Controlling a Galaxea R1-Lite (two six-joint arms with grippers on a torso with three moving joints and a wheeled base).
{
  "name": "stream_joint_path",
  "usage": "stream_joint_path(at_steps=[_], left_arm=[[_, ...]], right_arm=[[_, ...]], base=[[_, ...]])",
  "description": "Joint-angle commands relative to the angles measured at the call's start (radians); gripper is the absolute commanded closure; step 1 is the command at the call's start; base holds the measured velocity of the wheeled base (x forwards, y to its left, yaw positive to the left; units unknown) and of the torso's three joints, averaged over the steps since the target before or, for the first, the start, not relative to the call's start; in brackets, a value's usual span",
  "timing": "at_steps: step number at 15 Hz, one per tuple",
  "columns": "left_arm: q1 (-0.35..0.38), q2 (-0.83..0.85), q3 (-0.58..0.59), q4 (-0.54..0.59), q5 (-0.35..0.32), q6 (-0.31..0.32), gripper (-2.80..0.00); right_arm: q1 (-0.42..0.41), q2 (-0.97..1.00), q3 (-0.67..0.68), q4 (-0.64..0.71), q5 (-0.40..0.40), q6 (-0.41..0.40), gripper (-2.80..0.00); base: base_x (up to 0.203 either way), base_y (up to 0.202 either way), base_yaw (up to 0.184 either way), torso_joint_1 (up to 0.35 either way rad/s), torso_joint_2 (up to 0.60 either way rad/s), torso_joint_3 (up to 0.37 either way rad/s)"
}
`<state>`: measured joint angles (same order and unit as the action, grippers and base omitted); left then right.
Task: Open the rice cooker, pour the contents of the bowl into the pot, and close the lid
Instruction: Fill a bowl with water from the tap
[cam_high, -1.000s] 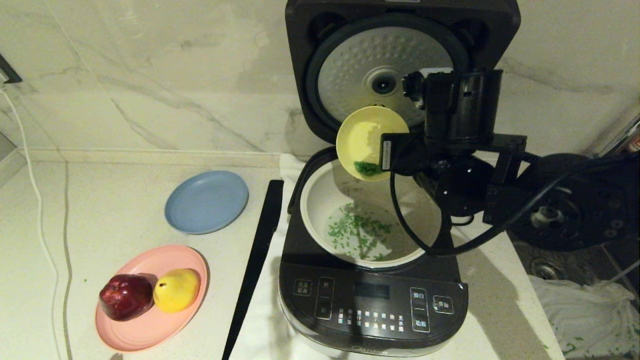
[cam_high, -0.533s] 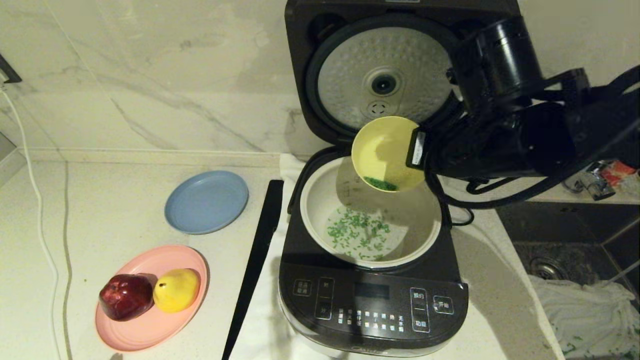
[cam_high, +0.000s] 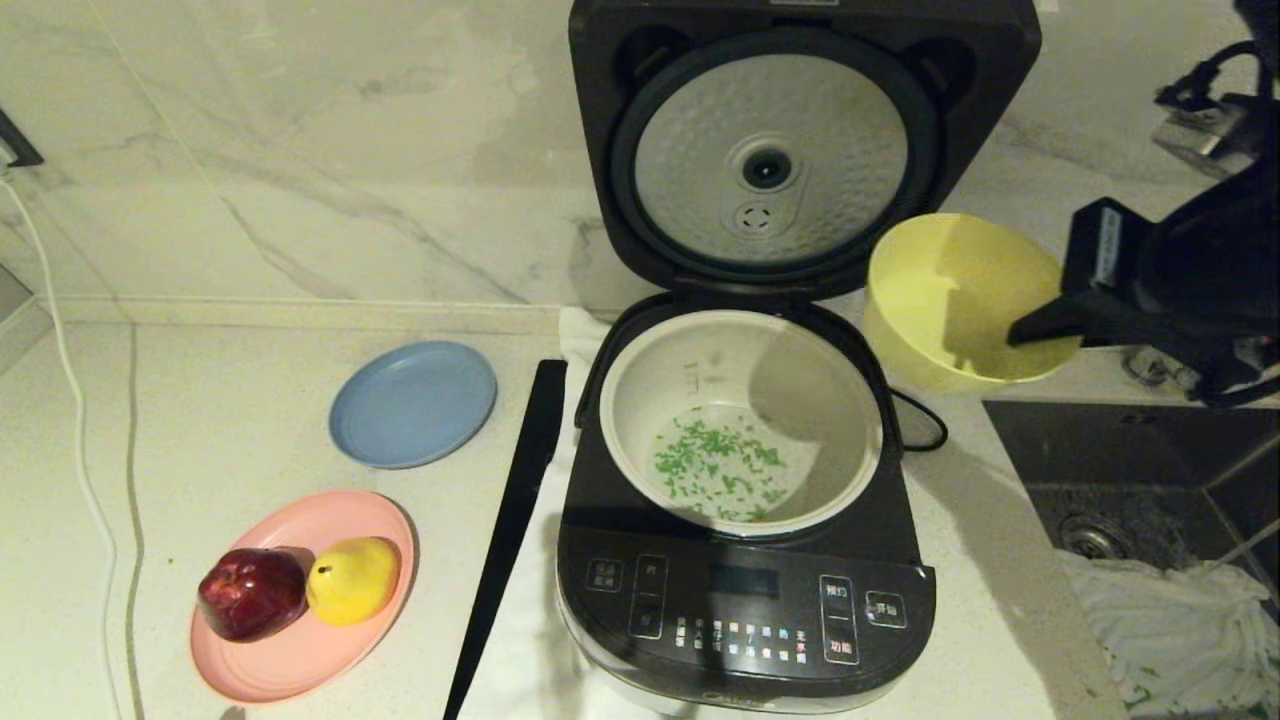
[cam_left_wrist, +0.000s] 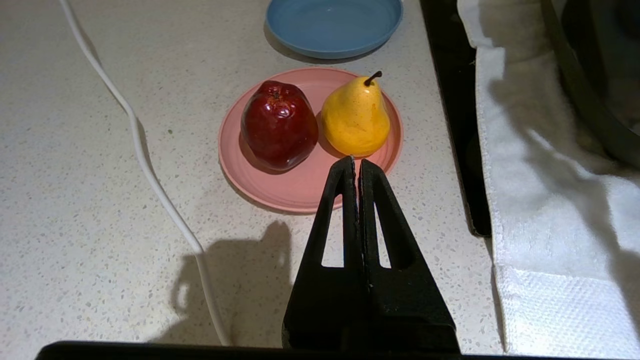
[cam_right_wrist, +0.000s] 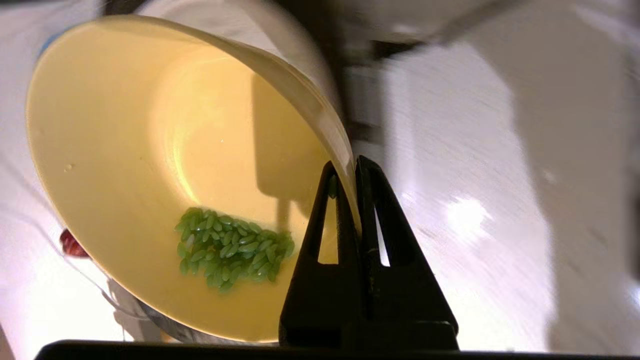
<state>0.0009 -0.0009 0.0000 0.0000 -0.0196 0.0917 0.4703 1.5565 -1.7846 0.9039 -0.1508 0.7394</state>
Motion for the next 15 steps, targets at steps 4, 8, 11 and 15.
stream_joint_path(at_steps=[4,8,11,15], left_arm=[[0.001,-0.001,0.009,0.0,-0.002,0.0,0.0],[0.001,-0.001,0.009,0.0,0.0,0.0,0.0],[0.001,-0.001,0.009,0.0,0.0,0.0,0.0],[0.001,-0.001,0.009,0.0,0.0,0.0,0.0]], right_arm=[[-0.35,-0.131,0.175,0.074,0.093,-0.028,0.0],[-0.758,-0.123,0.357,-0.019,0.267,-0.118,0.0],[-1.027,-0.046,0.499,-0.13,0.401,-0.2,0.0],[-1.28,0.129,0.568,-0.257,0.529,-0.286,0.0]], base=[[0.0,0.0,0.0,0.0,0.0,0.0],[0.0,0.0,0.0,0.0,0.0,0.0],[0.0,0.0,0.0,0.0,0.0,0.0],[0.0,0.0,0.0,0.0,0.0,0.0]])
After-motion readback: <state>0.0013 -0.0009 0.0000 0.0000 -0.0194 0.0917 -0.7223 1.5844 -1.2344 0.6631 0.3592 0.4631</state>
